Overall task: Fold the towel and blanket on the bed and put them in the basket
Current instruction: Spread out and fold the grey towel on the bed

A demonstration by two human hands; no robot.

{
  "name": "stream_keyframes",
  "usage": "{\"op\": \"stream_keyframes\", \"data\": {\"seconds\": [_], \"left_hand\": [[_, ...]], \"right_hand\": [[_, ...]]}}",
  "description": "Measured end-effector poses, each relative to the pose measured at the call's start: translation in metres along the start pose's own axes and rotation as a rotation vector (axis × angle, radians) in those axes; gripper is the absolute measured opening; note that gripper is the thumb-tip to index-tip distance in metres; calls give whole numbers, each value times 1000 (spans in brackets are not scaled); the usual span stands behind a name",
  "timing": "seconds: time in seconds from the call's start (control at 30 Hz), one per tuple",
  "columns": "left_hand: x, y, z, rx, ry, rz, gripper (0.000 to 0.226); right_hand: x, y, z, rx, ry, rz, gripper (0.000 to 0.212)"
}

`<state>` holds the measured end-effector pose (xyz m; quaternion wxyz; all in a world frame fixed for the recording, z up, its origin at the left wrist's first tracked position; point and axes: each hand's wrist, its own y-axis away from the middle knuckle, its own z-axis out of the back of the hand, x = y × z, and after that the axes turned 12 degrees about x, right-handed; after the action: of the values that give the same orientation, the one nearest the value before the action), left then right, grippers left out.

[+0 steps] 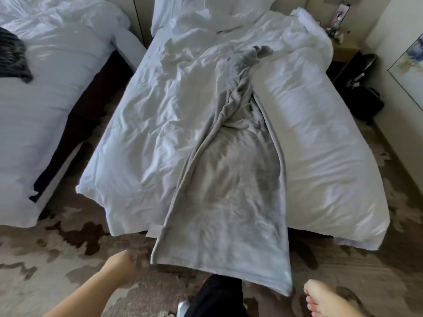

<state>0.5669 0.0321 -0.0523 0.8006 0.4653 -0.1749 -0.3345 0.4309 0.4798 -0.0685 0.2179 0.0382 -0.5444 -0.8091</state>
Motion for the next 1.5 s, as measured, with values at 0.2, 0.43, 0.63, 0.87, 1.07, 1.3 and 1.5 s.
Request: {"op": "stream_keyframes", "data": {"seconds": [0.2,0.43,0.63,0.87,1.07,1.3,1.5], "left_hand": [[-56,-30,40,-7,195,-60,32],[-152,-84,119,-24,347,-178,18],[-232,-151,207,-274,293,-209,21],[-318,-242,284,-97,325,-116,62],[-344,-277,313,7,662,-64,31],[-325,-269,334,123,1177,-156,13],[-293,-270,349,-61,1300,-189,27]], "right_hand": [[71,8,-22,189,3,15,14],[197,-20,-24,192,-19,188,10],[330,-66,-23,44,-68,366,19],[467,-127,-30,-295,203,397,23],[562,-134,-74,-235,235,506,18],[582,-80,-185,678,140,267,17],[575,-45,-222,635,-225,77,34]]}}
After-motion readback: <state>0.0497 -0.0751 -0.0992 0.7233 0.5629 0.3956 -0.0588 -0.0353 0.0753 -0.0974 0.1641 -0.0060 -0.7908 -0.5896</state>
